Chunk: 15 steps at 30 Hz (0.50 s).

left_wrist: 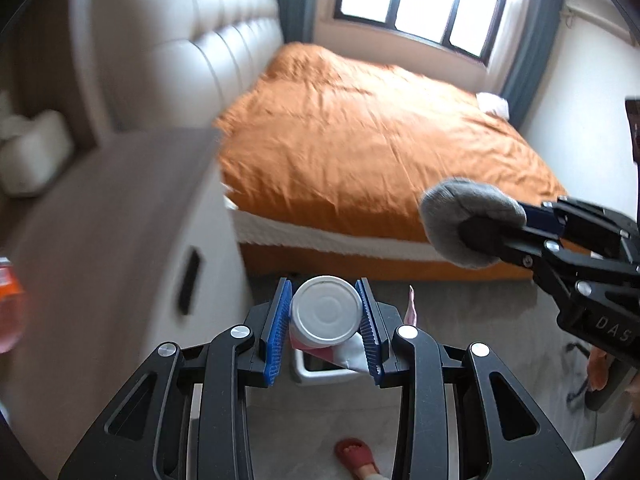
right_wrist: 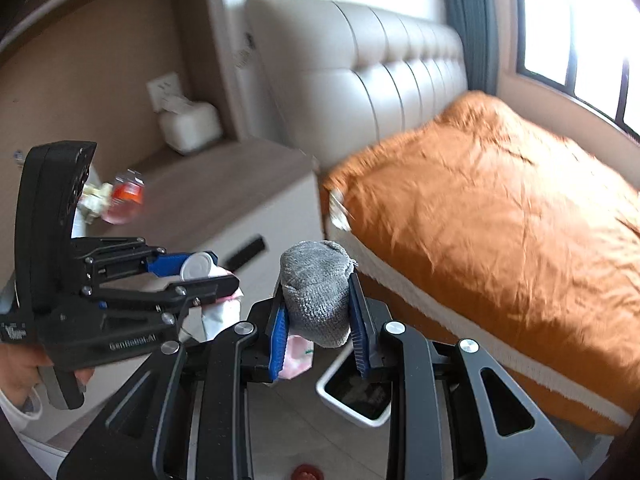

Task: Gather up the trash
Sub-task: 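Carry the cup and cloth to the bin and open both tools over it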

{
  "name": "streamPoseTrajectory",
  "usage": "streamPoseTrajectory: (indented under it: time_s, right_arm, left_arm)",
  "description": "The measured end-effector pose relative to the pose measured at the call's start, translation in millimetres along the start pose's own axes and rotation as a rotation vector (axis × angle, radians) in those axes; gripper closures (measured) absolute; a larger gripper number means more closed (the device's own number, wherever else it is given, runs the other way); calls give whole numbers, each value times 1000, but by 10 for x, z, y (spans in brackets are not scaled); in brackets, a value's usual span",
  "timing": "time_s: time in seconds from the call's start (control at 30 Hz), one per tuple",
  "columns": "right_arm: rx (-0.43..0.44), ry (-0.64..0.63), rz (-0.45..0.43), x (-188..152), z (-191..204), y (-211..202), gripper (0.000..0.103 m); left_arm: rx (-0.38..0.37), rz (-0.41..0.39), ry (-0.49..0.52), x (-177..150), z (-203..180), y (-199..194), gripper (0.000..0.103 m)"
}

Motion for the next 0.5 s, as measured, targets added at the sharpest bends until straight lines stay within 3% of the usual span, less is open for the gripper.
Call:
streamPoseTrajectory:
  time_s: [0.3, 0.5]
  right_arm:
    - [32, 43, 177, -359, -613, 1274, 74]
    - [76, 63, 301, -593, -877, 2096, 74]
  left_arm:
    - [-39, 156, 74, -85, -229, 1573, 70]
    - [-53, 245, 91, -156, -236, 2423, 70]
Point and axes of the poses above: each gripper's, at about its wrist camera, not at the fingertips, and y roughly the way its jaws point, z to its left, x to its top, the point moved 2 cm from there along y, roughly the way its jaws point, and after that the axes turned 12 degrees about z, right-handed, at the moved point
